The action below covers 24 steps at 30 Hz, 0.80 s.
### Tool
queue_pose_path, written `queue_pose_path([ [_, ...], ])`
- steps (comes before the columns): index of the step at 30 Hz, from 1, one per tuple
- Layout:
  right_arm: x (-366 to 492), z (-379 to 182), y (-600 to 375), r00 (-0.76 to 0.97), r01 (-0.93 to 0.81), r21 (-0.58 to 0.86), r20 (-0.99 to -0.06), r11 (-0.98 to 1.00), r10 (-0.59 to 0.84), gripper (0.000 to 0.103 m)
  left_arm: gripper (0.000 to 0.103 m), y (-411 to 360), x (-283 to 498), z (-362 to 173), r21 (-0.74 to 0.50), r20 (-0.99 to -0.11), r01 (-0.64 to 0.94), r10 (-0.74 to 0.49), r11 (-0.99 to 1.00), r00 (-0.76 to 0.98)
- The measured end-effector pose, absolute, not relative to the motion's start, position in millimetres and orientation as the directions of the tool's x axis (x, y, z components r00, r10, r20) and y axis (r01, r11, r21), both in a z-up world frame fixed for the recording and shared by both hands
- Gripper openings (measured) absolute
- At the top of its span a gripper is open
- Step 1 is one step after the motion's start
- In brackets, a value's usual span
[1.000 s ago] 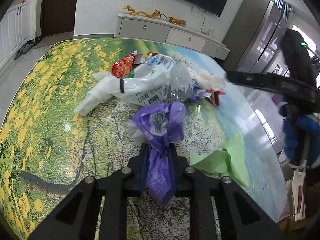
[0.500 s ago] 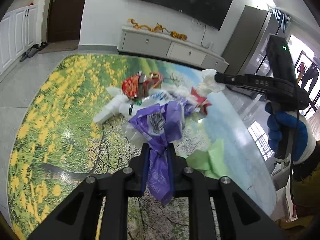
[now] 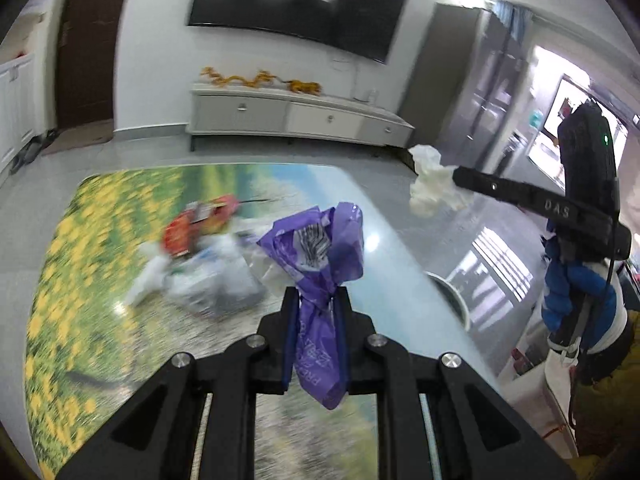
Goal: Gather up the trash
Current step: 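Carry purple bag and tissue to the bin and open both tools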
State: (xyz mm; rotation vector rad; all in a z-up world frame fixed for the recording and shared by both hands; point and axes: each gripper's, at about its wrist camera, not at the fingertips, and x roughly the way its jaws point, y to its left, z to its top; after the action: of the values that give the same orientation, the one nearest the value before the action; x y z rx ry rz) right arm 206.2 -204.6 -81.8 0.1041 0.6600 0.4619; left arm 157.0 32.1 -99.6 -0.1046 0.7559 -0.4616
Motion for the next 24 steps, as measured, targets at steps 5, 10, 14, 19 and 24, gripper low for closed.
queue_pose_path([
  [5,186.8,-94.2,-288.5,0.739,-0.228,0.246,-0.587,0.942,0.332,0.0,0.016,-50.6,181.5,-93.7,-0.235,-0.662,0.486,-0.505,0.842,0.555],
  [10,181.8,-121.3,-369.2,0.739,-0.067,0.249,-0.638,0.966,0.216,0.0,0.016,-150.4,206.4,-101.6,-0.227,-0.708,0.579,-0.541,0.783,0.454],
  [14,191.3,-157.4,-420.2,0.707,0.044,0.272,-0.688,0.961,0.163,0.0,0.016,-225.0,227.9,-117.3,-0.241,-0.747,0.619,-0.55,0.747,0.374],
  [19,209.3,-206.9,-470.7,0.657,0.157,0.322,-0.74,0.934,0.144,0.0,0.019,-301.3,252.0,-144.4,-0.256,-0.781,0.645,-0.547,0.72,0.301],
  [24,227.9,-251.0,-503.5,0.608,0.227,0.361,-0.778,0.905,0.158,0.006,0.03,-348.4,272.0,-173.1,-0.293,-0.8,0.646,-0.551,0.705,0.238],
])
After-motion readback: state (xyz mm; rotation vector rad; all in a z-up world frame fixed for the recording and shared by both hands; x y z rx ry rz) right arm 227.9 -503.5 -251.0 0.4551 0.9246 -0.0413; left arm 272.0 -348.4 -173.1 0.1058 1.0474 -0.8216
